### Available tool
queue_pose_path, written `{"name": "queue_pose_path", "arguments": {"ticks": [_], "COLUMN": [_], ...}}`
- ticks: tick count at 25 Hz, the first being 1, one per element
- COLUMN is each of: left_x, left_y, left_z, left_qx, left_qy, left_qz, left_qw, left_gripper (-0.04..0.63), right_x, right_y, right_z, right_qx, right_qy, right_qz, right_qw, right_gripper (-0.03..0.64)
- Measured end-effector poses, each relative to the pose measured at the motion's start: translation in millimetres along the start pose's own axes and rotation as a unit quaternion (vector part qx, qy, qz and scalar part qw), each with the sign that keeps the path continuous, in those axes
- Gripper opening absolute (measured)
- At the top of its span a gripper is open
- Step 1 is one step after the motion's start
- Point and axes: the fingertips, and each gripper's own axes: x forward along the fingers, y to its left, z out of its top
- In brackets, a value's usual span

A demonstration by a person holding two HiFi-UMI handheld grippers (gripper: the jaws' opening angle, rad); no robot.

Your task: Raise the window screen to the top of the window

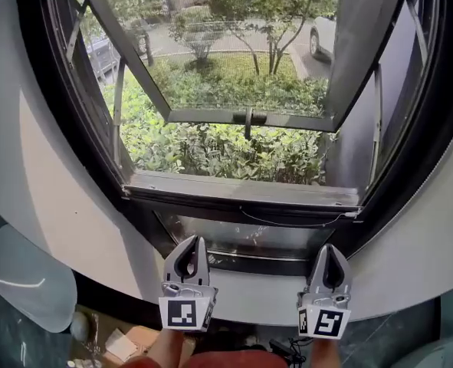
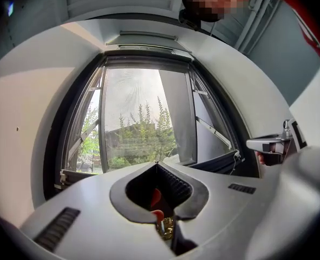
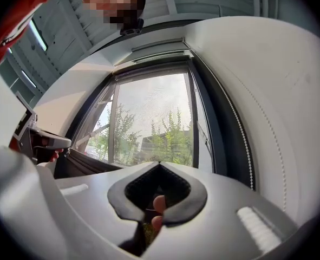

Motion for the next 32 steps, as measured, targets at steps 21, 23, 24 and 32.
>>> {"name": "queue_pose_path", "arguments": {"ticks": [21,23,24,32], "left_x": [39.0,43.1,44.9,54.7], "left_y": [29.7,31.5,32.6,32.8], "left_z": [-23.4,-27.1,-28.5,-51.3], "left_qx": [0.148,0.182,0.197,0.294], "left_qy": [0.039,0.042,0.042,0.072], "left_qz": [-0.06,-0.069,-0.071,-0.116], "left_qw": [0.9863,0.9801,0.9769,0.9462], "left_gripper": [0.011,0.028,0.031,0.089], "right_x": [52.5,59.2,61.5,68.3], "right_y": [37.1,43.8,46.6,60.9], "right_z": [0.1,-0.1,-1.0,-28.8], "right_qx": [-0.117,-0.139,-0.148,-0.219], "right_qy": [0.001,0.004,0.006,0.055], "right_qz": [0.063,0.085,0.095,0.157], "right_qw": [0.991,0.987,0.984,0.961], "right_gripper": [0.038,0.038,0.038,0.066]}}
